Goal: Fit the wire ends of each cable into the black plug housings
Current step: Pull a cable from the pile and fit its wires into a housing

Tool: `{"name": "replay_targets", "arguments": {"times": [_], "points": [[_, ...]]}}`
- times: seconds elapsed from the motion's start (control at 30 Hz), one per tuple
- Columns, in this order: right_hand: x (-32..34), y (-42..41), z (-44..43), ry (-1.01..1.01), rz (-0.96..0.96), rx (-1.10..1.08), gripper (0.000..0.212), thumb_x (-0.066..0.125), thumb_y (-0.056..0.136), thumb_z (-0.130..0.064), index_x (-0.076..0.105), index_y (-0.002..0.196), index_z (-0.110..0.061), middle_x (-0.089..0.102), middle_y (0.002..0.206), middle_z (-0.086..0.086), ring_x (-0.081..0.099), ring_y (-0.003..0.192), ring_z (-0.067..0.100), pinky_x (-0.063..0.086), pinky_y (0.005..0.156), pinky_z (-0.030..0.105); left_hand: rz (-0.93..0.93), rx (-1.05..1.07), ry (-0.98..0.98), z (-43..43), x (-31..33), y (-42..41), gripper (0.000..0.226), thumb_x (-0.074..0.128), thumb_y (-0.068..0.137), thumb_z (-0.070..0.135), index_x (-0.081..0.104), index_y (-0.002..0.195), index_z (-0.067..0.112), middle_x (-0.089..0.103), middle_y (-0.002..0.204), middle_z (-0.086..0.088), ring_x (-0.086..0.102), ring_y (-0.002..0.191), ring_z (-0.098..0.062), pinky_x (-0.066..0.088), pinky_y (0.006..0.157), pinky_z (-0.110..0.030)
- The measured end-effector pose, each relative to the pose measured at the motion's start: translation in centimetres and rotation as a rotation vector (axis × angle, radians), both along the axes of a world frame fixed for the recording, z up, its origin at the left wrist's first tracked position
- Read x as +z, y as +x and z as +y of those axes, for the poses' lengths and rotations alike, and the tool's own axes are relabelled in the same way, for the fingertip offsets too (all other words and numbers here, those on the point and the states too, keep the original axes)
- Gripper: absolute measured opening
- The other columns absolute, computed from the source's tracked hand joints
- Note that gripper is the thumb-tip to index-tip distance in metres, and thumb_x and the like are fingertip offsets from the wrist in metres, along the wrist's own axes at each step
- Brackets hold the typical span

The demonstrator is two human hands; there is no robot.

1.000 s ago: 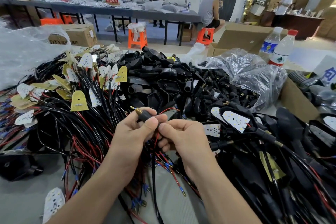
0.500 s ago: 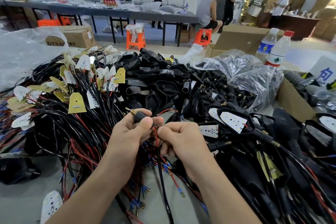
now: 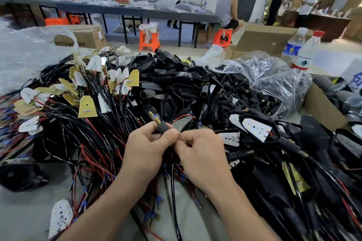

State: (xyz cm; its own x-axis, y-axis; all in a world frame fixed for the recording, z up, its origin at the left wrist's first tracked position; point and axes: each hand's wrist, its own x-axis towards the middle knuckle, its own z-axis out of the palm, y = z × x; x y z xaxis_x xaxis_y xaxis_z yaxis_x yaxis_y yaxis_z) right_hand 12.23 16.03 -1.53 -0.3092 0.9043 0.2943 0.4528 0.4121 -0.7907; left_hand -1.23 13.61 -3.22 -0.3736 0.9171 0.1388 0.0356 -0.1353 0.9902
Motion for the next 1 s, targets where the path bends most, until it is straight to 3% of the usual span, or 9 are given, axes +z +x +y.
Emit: {"name": "replay_targets", "arguments": {"times": [0.13, 0.3, 0.4, 0.47, 0.57, 0.63, 0.7, 0.8, 1.0], "points": [[-0.19, -0.18, 0.51, -0.307, 0.319, 0.085, 0.019, 0.064, 0.082, -0.031, 0.073, 0.073, -0.016, 0.065, 0.06, 0.011, 0.051, 0.055, 0.02, 0.037, 0.053, 0.033, -0.217, -0.016, 0.022, 0.21, 0.17, -0.35, 0.009, 0.066, 0.098, 0.009, 0.072, 0.097, 0.015, 0.08, 0.093, -0.013, 0.078, 0.092, -0.032, 0.06, 0.083, -0.042], [-0.55, -0.11, 0.79, -0.411, 0.338, 0.155, 0.021, 0.062, 0.085, -0.021, 0.072, 0.073, -0.007, 0.066, 0.066, 0.023, 0.051, 0.055, 0.027, 0.034, 0.049, 0.029, -0.378, -0.02, 0.024, 0.27, 0.15, -0.5, 0.009, 0.06, 0.102, 0.012, 0.068, 0.098, 0.013, 0.078, 0.089, -0.015, 0.074, 0.09, -0.026, 0.059, 0.087, -0.047], [-0.73, -0.06, 0.92, -0.229, 0.197, 0.052, 0.021, 0.065, 0.087, -0.023, 0.071, 0.067, -0.017, 0.054, 0.052, 0.002, 0.042, 0.051, 0.012, 0.033, 0.051, 0.027, -0.205, -0.071, 0.021, 0.32, 0.04, -0.11, 0.011, 0.063, 0.099, 0.003, 0.07, 0.099, 0.012, 0.08, 0.086, -0.01, 0.077, 0.083, -0.017, 0.06, 0.077, -0.025], [-0.84, -0.08, 0.93, -0.184, 0.178, 0.029, 0.023, 0.068, 0.089, -0.021, 0.072, 0.067, -0.021, 0.049, 0.051, -0.009, 0.037, 0.051, 0.008, 0.032, 0.051, 0.026, -0.131, -0.081, 0.015, 0.31, 0.07, -0.14, 0.014, 0.064, 0.098, 0.002, 0.072, 0.098, 0.014, 0.081, 0.093, -0.009, 0.079, 0.09, -0.021, 0.061, 0.078, -0.024], [-0.55, 0.02, 0.52, -0.352, 0.215, 0.135, 0.017, 0.068, 0.089, -0.025, 0.075, 0.076, -0.017, 0.068, 0.061, -0.005, 0.052, 0.057, 0.013, 0.043, 0.059, 0.034, -0.184, -0.035, 0.021, 0.3, 0.19, -0.45, 0.011, 0.063, 0.099, 0.004, 0.071, 0.1, 0.012, 0.081, 0.095, -0.01, 0.078, 0.094, -0.025, 0.064, 0.083, -0.032], [-0.42, 0.12, 0.39, -0.39, 0.096, 0.184, 0.018, 0.066, 0.089, -0.025, 0.074, 0.075, -0.016, 0.073, 0.064, 0.002, 0.059, 0.057, 0.017, 0.051, 0.061, 0.036, -0.224, 0.011, 0.016, 0.25, 0.3, -0.53, 0.009, 0.061, 0.101, 0.006, 0.069, 0.102, 0.011, 0.08, 0.096, -0.01, 0.078, 0.095, -0.024, 0.062, 0.084, -0.038], [-0.45, 0.02, 0.45, -0.364, 0.082, 0.156, 0.021, 0.066, 0.09, -0.023, 0.073, 0.074, -0.013, 0.072, 0.063, 0.006, 0.061, 0.056, 0.019, 0.053, 0.061, 0.038, -0.206, -0.011, 0.012, 0.12, 0.42, -0.35, 0.009, 0.062, 0.101, 0.005, 0.069, 0.1, 0.011, 0.08, 0.096, -0.012, 0.078, 0.083, -0.024, 0.061, 0.072, -0.041], [-0.83, -0.04, 0.85, -0.32, 0.13, 0.072, 0.022, 0.068, 0.092, -0.025, 0.074, 0.076, -0.01, 0.069, 0.064, 0.014, 0.052, 0.053, 0.021, 0.044, 0.057, 0.035, -0.006, -0.082, 0.021, 0.08, 0.39, 0.0, 0.018, 0.065, 0.095, -0.003, 0.072, 0.092, 0.013, 0.08, 0.088, -0.009, 0.071, 0.065, -0.019, 0.058, 0.055, -0.028], [-0.66, 0.39, 0.98, -0.352, 0.217, 0.074, 0.009, 0.079, 0.077, -0.013, 0.078, 0.08, -0.022, 0.071, 0.061, 0.006, 0.054, 0.052, 0.012, 0.043, 0.055, 0.025, -0.035, -0.122, 0.023, 0.15, 0.42, -0.15, 0.026, 0.063, 0.098, 0.001, 0.079, 0.089, 0.019, 0.079, 0.092, -0.014, 0.078, 0.085, -0.025, 0.062, 0.071, -0.027]]}}
